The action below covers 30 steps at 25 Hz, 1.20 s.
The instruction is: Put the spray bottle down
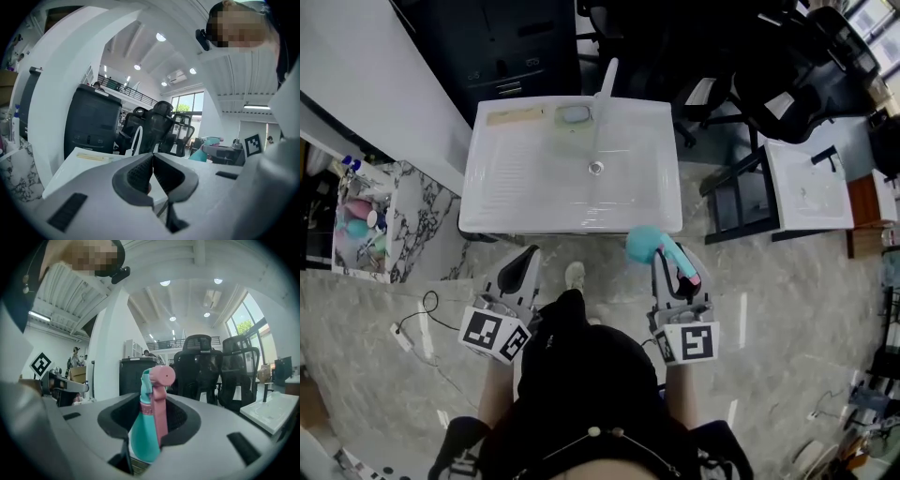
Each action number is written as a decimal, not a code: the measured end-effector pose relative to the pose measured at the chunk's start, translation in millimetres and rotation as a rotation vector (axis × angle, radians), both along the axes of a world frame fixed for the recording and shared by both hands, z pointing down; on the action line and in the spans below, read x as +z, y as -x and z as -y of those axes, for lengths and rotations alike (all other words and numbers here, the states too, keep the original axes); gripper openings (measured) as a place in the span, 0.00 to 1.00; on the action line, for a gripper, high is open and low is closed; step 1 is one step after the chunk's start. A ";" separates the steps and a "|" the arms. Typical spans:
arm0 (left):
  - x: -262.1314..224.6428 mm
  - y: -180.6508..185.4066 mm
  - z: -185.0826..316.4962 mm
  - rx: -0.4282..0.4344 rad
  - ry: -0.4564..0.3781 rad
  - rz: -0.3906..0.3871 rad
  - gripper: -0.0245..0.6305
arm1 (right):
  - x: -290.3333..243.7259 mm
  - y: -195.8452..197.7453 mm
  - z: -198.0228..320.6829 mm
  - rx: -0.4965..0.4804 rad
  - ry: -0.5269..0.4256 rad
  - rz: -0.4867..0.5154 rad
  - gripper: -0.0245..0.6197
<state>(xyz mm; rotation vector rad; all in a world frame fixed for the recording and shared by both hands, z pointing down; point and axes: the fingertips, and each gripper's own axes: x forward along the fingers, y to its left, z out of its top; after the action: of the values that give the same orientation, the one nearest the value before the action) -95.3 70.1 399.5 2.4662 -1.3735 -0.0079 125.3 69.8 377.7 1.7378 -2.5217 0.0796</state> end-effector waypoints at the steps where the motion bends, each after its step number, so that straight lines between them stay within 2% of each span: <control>1: -0.3 0.5 12.4 0.004 0.001 -0.003 0.05 | -0.1 1.4 13.4 -0.001 -0.002 -0.003 0.25; 8: 9.2 13.2 83.0 0.028 0.027 -0.001 0.05 | 14.3 6.3 97.7 -0.017 0.009 -0.059 0.25; 12: 11.1 21.8 106.9 0.007 0.050 0.007 0.05 | 13.7 2.9 142.7 -0.031 0.006 -0.073 0.25; 17: 18.1 36.0 127.9 -0.087 0.087 0.011 0.05 | 23.7 -3.1 211.2 -0.068 -0.006 -0.063 0.25; 23: 20.7 53.3 146.9 -0.244 0.119 0.005 0.05 | 43.0 -10.9 290.7 -0.105 -0.003 -0.012 0.25; 30: 30.8 54.5 177.4 -0.328 0.153 0.038 0.05 | 89.4 -10.4 366.5 -0.120 0.040 -0.006 0.25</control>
<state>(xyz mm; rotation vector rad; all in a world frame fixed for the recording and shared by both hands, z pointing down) -149.8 -107.3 430.3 2.1051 -1.7121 0.0677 135.7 -296.7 467.1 1.5666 -2.5941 0.1169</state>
